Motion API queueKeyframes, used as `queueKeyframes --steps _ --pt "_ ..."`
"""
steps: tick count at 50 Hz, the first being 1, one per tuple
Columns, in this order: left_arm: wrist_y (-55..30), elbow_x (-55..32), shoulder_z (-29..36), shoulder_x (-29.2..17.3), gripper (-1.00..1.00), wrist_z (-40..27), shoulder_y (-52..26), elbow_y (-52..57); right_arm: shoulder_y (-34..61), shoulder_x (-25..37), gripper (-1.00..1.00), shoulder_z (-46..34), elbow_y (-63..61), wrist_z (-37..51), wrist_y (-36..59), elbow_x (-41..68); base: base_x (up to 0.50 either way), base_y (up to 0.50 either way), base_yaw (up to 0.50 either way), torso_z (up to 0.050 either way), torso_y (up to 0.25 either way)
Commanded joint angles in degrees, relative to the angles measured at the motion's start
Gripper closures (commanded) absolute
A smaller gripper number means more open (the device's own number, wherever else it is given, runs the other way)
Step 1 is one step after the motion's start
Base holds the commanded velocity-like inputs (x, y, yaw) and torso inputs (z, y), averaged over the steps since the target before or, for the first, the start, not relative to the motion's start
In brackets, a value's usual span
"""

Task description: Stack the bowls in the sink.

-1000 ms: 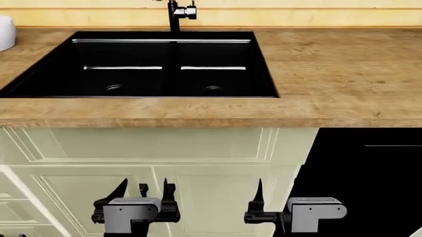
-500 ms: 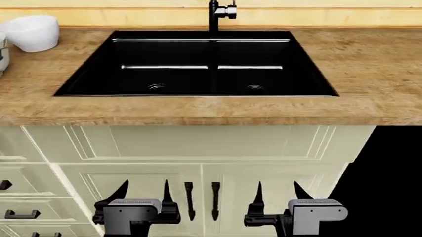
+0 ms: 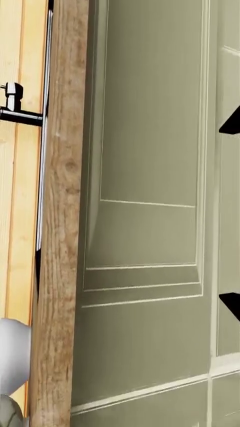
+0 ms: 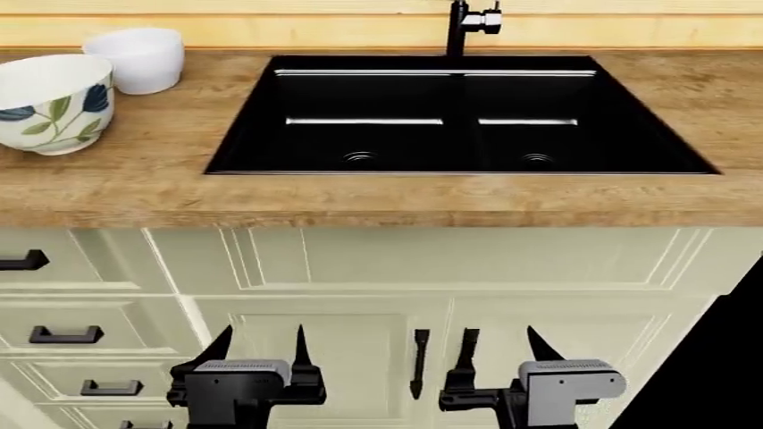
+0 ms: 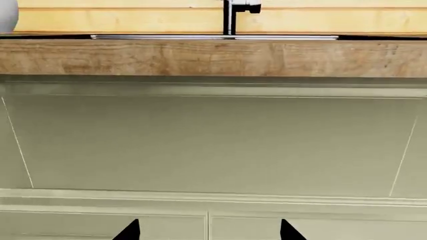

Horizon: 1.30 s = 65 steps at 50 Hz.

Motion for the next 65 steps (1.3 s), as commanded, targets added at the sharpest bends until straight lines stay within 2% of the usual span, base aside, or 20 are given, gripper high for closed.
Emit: queueKeyframes --steps 1,45,52,55,58,62,65 --pt "0.1 -0.8 0.7 -0.7 -1.00 -0.8 -0.1 0.0 0.4 0.6 -1.00 -0.8 0.8 0.5 -0.7 0.5 0.00 0.50 0.00 0.000 0.000" --pt "0.2 -2.7 3.0 -2.5 -1.00 -2.8 -0.4 -0.2 0.1 2.5 -1.00 -3.0 -0.1 2.0 -0.1 2.6 0.00 0.50 0.00 0.000 0.000" --pt "0.1 -2.1 3.5 -2.9 -1.00 -3.5 -0.6 -0.6 -0.1 2.6 -1.00 -3.1 -0.6 2.0 0.2 3.5 0.00 0.05 0.00 0.000 0.000" --pt "-0.5 -1.2 3.8 -3.1 -1.00 -4.2 -0.8 -0.7 -0.1 2.9 -1.00 -2.8 -3.2 3.1 3.1 3.7 0.00 0.00 0.00 0.000 0.000" --pt "-4.5 -1.3 4.0 -4.3 -1.00 -4.7 -0.1 4.2 -0.9 5.2 -1.00 -3.7 -11.3 3.9 10.8 3.0 0.00 0.00 0.00 0.000 0.000" --pt "-15.7 -5.3 1.6 -8.3 -1.00 -5.9 1.7 19.5 -0.7 9.8 -1.00 -3.2 -30.5 5.5 27.8 3.1 0.00 0.00 0.00 0.000 0.000" --pt "-28.5 -10.8 -2.8 -12.7 -1.00 -7.9 1.7 33.6 2.6 11.6 -1.00 -0.6 -42.6 6.8 42.0 5.7 0.00 0.00 0.00 0.000 0.000"
